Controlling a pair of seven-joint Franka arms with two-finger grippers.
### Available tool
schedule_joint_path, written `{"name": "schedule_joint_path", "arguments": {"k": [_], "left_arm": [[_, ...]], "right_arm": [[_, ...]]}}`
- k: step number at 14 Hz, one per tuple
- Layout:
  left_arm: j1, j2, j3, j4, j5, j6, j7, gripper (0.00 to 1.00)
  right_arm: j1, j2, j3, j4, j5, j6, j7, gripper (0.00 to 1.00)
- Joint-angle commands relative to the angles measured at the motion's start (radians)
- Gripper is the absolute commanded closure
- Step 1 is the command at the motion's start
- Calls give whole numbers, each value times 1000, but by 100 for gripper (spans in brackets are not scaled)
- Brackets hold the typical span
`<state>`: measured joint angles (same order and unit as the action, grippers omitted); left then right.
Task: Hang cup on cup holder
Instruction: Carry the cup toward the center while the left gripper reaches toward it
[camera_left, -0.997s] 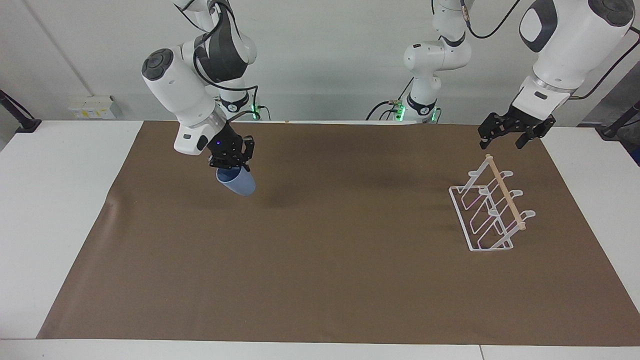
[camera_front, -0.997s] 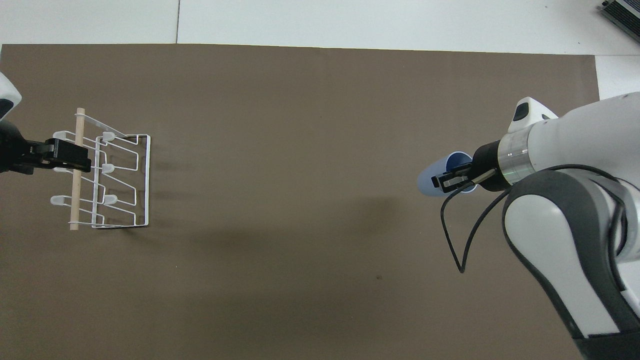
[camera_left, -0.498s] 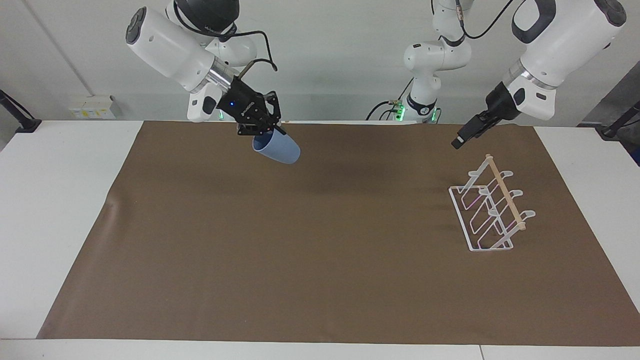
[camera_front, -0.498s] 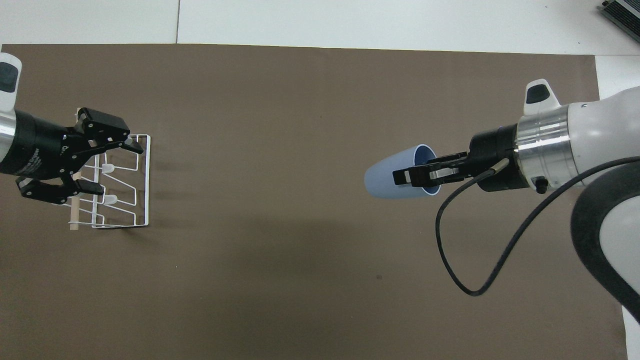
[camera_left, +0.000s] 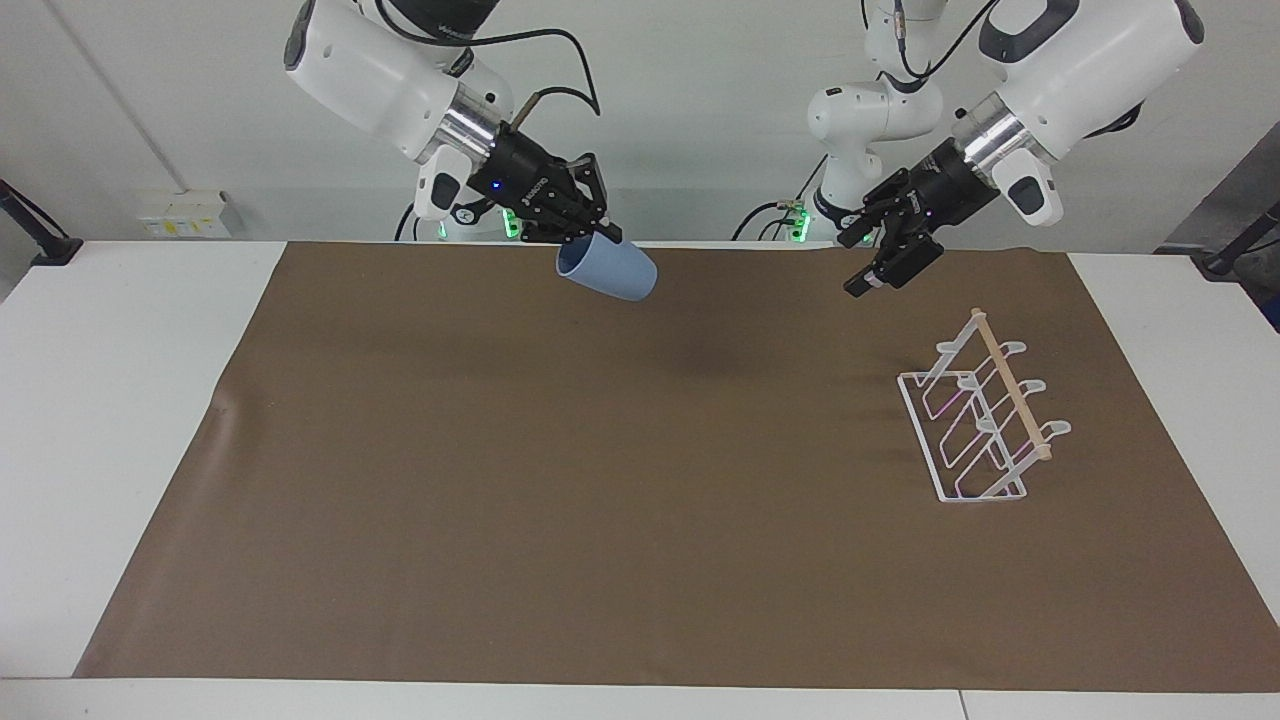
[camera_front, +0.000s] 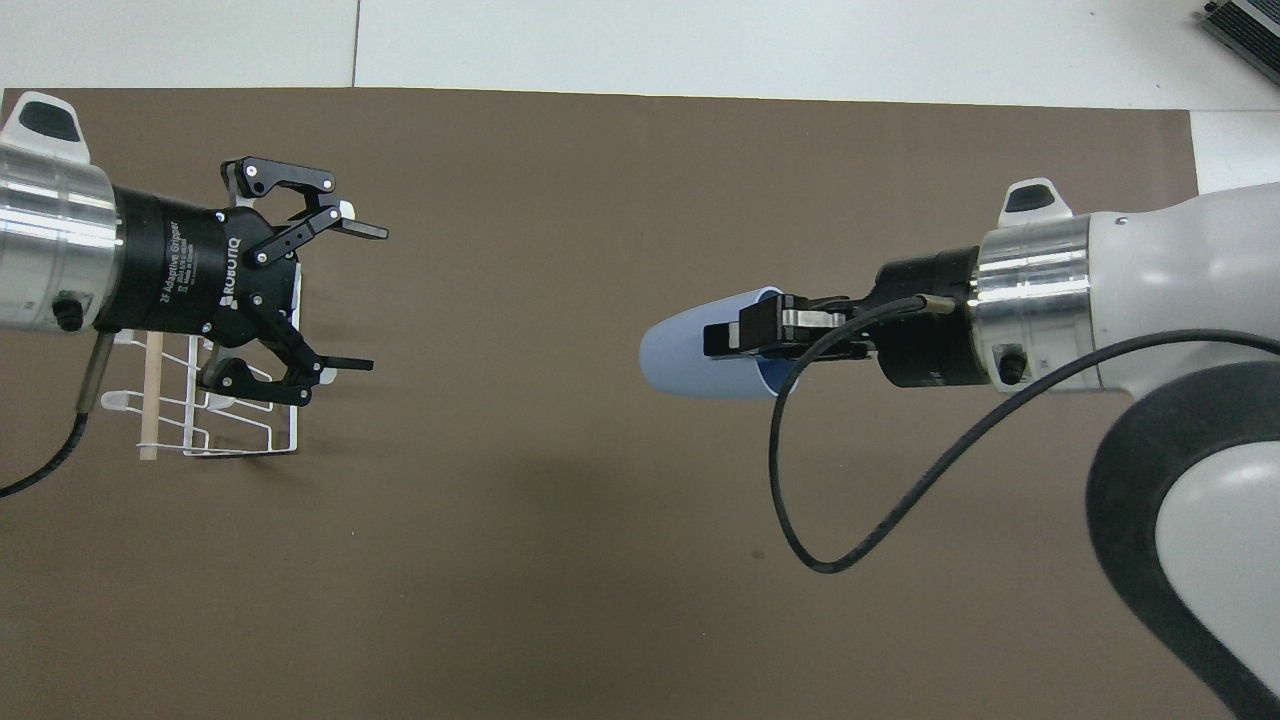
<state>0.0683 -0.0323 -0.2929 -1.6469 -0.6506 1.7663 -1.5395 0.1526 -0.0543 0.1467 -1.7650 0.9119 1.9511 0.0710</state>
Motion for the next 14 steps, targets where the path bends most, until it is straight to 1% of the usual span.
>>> {"name": "schedule_joint_path", "arguments": {"k": [1, 3, 6, 8, 11, 14], "left_arm": [[-4, -18, -32, -30, -43, 39, -141, 0], [-5, -28, -48, -45, -43, 38, -146, 0], [-12, -28, -74, -39, -73, 45, -192, 0], [-37, -32, -86, -47, -75, 87, -200, 0], [-45, -29, -87, -38, -80, 97, -227, 0], [-65, -38, -88, -48, -78, 99, -225, 0]], "right_arm": [[10, -6, 5, -28, 117, 75, 30, 100], [44, -12, 5, -39, 166, 120, 33, 100], [85, -12, 5, -40, 269, 198, 36, 100], [110, -12, 5, -40, 281, 233, 56, 100], [122, -12, 5, -40, 314, 242, 59, 100], [122, -12, 4, -40, 317, 242, 59, 100]]}}
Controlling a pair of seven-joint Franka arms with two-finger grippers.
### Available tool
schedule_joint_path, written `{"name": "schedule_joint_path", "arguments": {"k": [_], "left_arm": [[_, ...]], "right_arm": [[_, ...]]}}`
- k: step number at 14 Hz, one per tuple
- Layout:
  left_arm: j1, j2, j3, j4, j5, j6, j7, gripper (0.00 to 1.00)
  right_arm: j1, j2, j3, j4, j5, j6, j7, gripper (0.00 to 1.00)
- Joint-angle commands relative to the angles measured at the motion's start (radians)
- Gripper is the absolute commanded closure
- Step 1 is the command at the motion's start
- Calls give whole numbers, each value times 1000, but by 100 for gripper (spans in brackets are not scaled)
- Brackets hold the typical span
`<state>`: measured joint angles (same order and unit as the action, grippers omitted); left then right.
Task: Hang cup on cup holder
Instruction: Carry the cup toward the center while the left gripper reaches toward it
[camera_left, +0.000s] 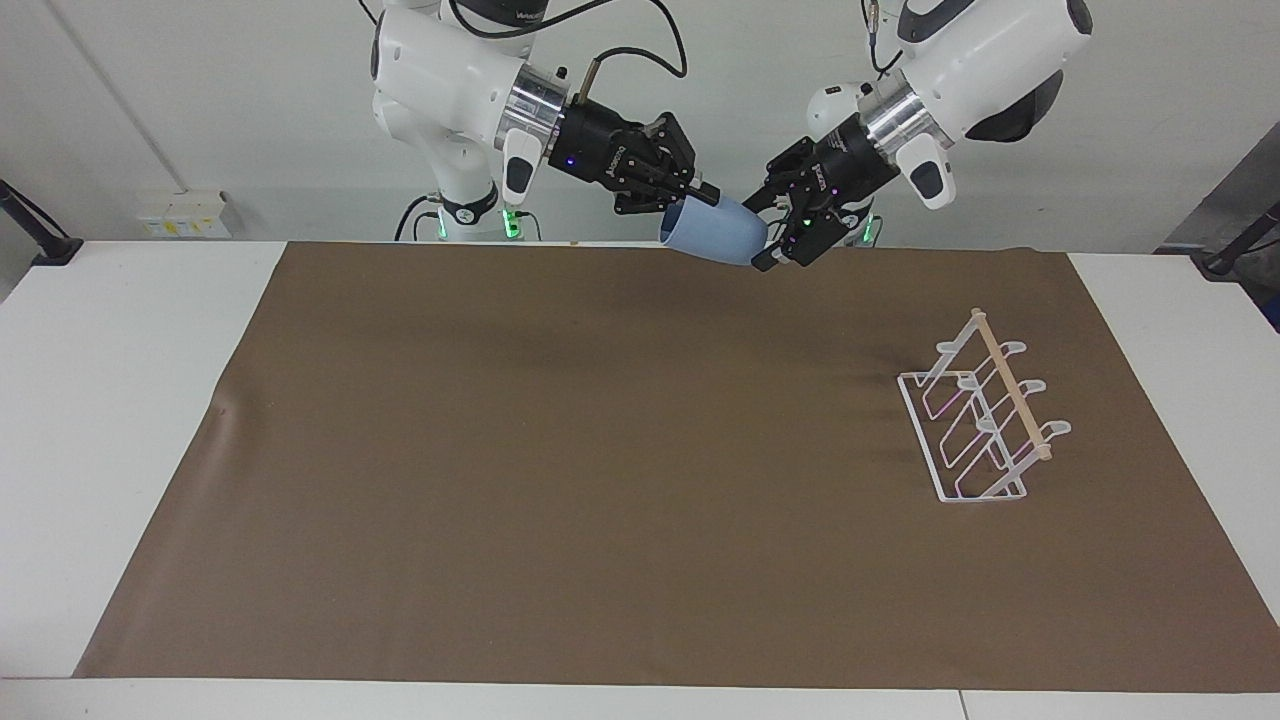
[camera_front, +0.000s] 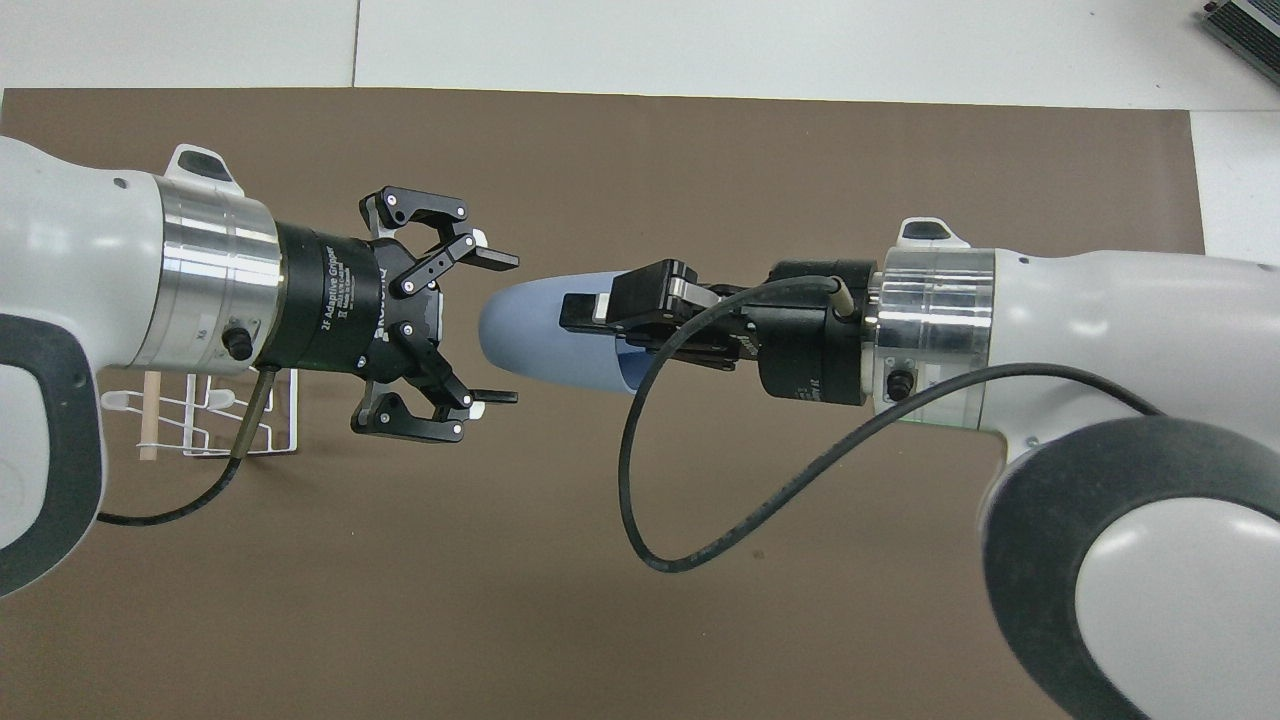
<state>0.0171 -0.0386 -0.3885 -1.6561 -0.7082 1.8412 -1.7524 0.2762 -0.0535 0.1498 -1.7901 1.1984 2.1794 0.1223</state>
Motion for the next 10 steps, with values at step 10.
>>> {"name": "schedule_joint_path", "arguments": {"k": [10], "left_arm": [[-46, -52, 8, -102, -17, 124, -1, 0]], "right_arm": [[-3, -19, 1, -32, 30, 14, 16, 100]]}}
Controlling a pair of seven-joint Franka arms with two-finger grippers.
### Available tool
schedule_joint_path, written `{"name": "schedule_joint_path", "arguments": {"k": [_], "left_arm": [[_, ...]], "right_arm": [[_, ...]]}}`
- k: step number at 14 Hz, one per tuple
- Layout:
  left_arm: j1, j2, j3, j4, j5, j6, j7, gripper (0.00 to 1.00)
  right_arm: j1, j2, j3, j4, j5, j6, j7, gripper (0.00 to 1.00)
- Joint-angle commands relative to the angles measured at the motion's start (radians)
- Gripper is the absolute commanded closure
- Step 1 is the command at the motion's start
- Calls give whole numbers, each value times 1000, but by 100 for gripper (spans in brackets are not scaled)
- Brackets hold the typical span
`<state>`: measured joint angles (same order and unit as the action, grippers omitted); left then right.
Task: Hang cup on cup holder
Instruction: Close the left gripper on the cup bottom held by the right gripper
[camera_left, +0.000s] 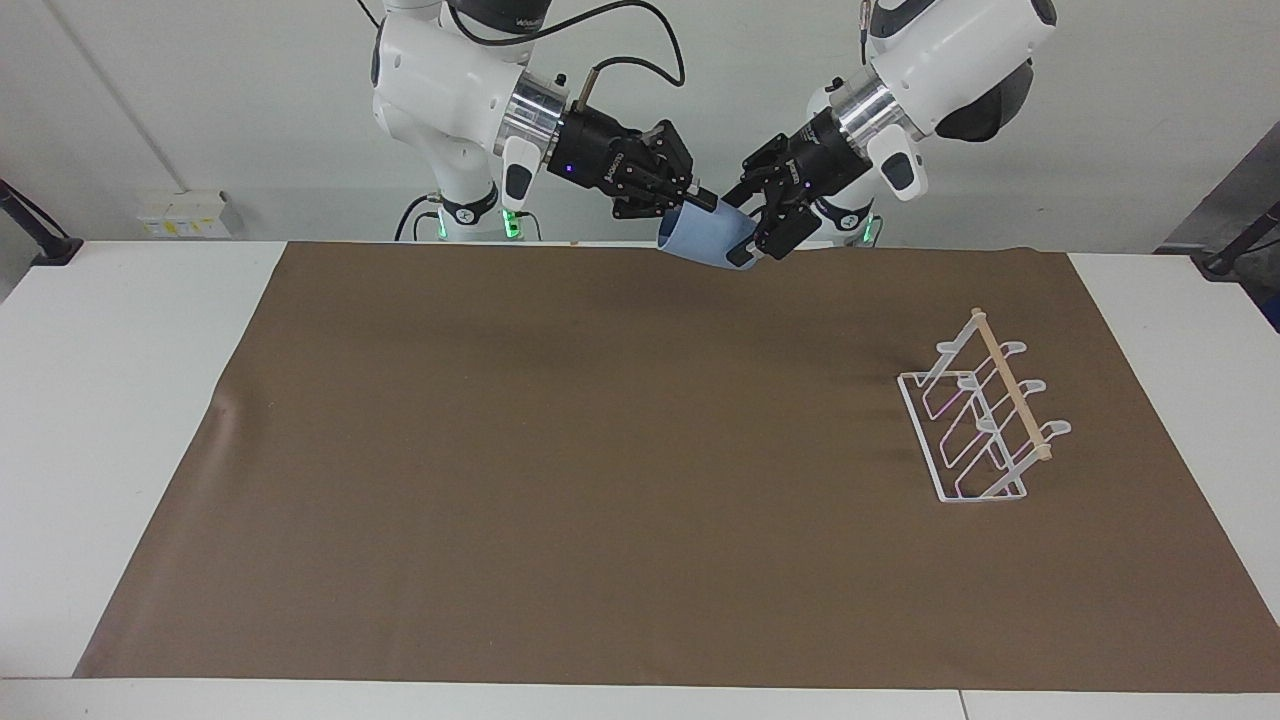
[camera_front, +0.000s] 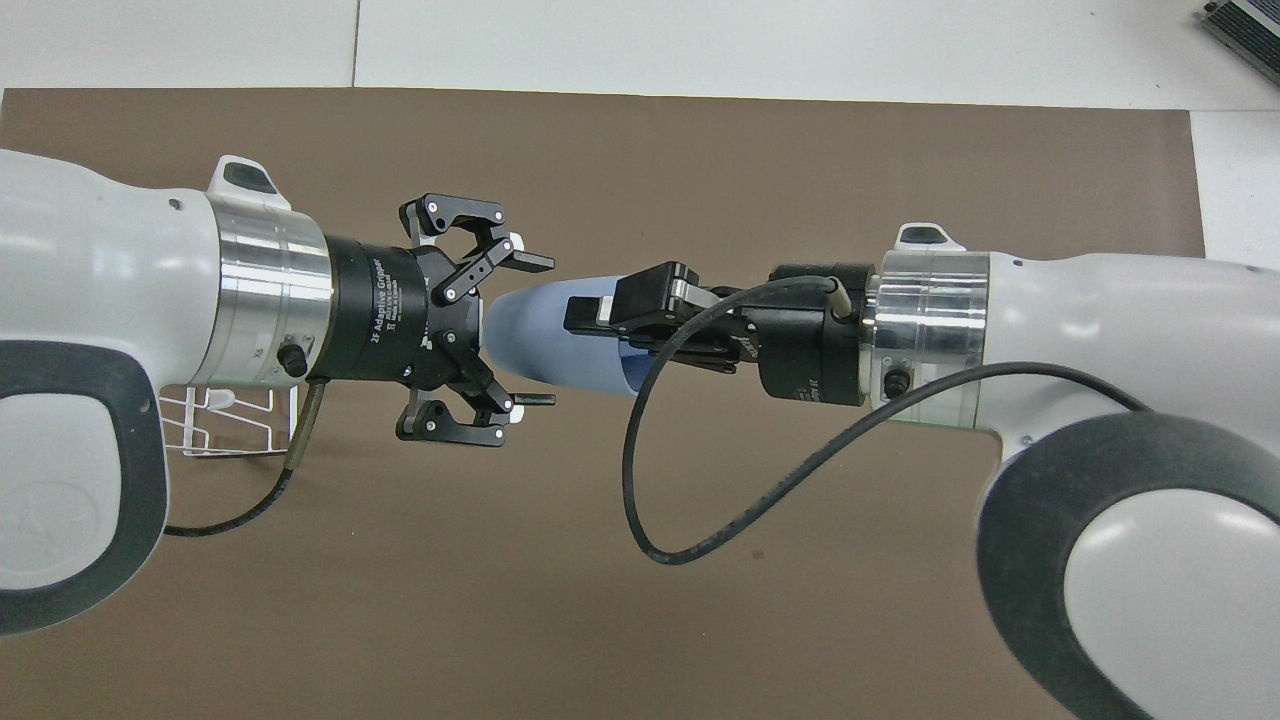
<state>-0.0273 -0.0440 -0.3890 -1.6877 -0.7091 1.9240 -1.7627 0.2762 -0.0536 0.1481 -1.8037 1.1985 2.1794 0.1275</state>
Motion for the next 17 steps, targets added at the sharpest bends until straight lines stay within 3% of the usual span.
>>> {"name": "schedule_joint_path", "arguments": {"k": [1, 5, 7, 8, 10, 17], "left_arm": [[-2, -54, 9, -85, -13, 49, 12, 0], [3, -51, 9, -83, -12, 72, 23, 0], [3, -47, 9, -72, -12, 75, 19, 13], [3, -46, 9, -70, -10, 75, 13, 35], [-5, -48, 9, -73, -7, 73, 12, 100], [9, -50, 10, -76, -6, 72, 11, 100]], "right_arm": [[-3, -18, 2, -19, 30, 14, 11, 100], [-3, -18, 2, -19, 30, 13, 11, 100], [-3, -18, 2, -19, 30, 13, 11, 100], [-3, -18, 2, -19, 30, 13, 12, 100], [-3, -18, 2, -19, 30, 13, 12, 100], [-3, -18, 2, -19, 29, 13, 23, 100]]}}
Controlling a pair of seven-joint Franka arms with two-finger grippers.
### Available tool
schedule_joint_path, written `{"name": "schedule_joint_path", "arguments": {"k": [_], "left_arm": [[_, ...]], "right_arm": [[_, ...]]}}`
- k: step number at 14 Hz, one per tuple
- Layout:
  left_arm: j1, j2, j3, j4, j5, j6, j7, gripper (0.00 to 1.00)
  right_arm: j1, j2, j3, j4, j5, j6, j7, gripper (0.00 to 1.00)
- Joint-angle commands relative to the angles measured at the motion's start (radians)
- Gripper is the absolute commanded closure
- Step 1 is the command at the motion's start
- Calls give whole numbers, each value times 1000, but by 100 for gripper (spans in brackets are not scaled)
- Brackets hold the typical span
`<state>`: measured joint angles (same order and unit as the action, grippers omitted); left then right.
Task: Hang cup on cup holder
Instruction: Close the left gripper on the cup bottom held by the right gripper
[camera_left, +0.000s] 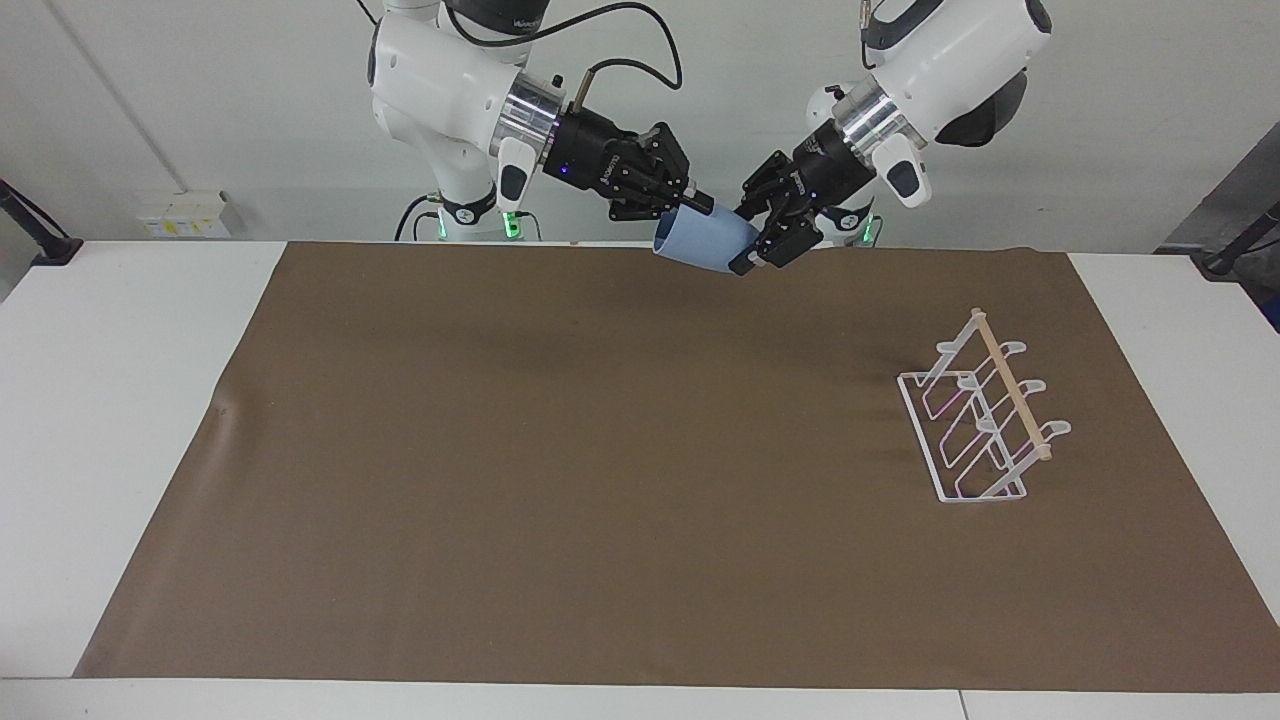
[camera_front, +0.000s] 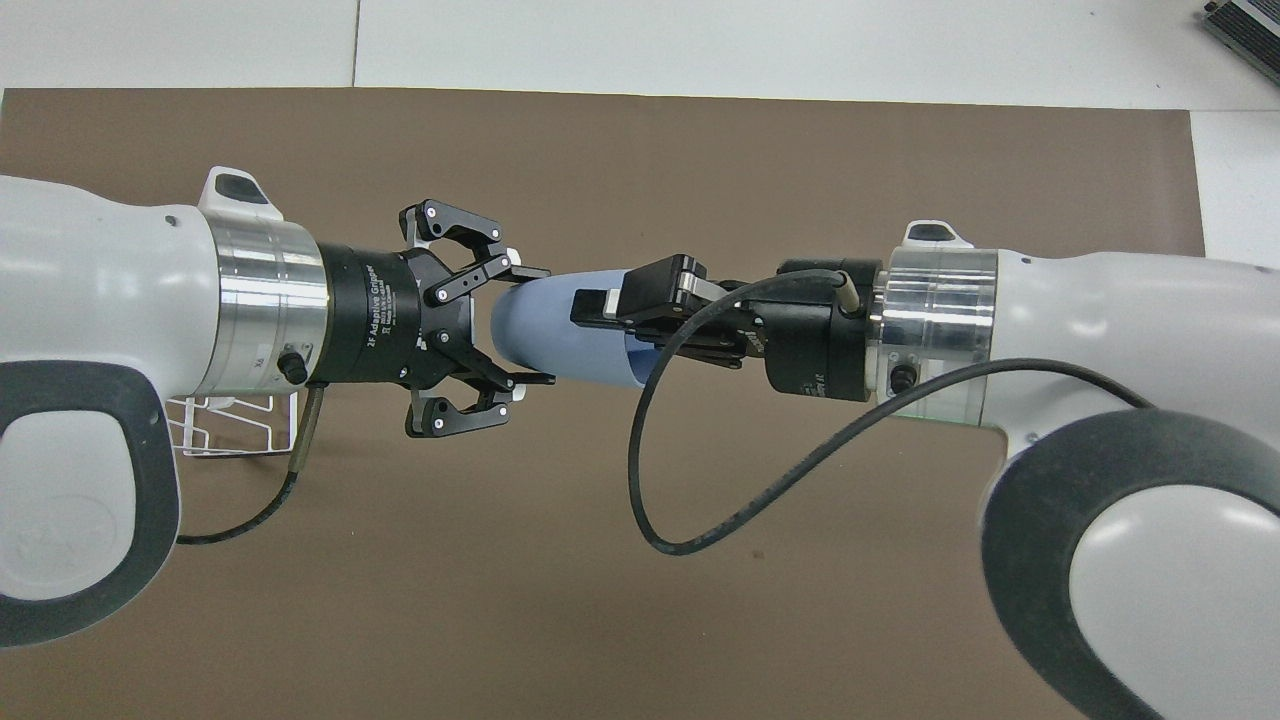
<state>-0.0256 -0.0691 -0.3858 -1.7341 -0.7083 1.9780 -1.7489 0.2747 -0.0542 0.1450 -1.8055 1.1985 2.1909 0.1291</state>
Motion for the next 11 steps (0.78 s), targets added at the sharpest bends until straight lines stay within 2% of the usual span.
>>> {"name": "schedule_joint_path", "arguments": {"k": [1, 3, 4, 5, 6, 7, 11], "left_arm": [[7, -24, 8, -30, -7, 18, -4, 100], [9, -24, 10, -30, -7, 18, -4, 100], [9, -23, 11, -28, -7, 18, -3, 100], [9, -24, 11, -28, -7, 18, -1, 100], [9, -24, 11, -30, -7, 18, 2, 100], [9, -23, 11, -28, -7, 16, 5, 100], [18, -23, 13, -28, -2, 13, 11, 100]], "right_arm": [[-2, -18, 5, -17, 29, -2, 21, 100], [-2, -18, 5, -17, 24, -3, 21, 100], [-2, -18, 5, -17, 23, -2, 21, 89], [-2, -18, 5, -17, 18, -2, 20, 85], [-2, -18, 5, -17, 16, -2, 12, 58], [-2, -18, 5, -15, 13, 0, 9, 1], [-2, -18, 5, -15, 13, 1, 11, 0]]}}
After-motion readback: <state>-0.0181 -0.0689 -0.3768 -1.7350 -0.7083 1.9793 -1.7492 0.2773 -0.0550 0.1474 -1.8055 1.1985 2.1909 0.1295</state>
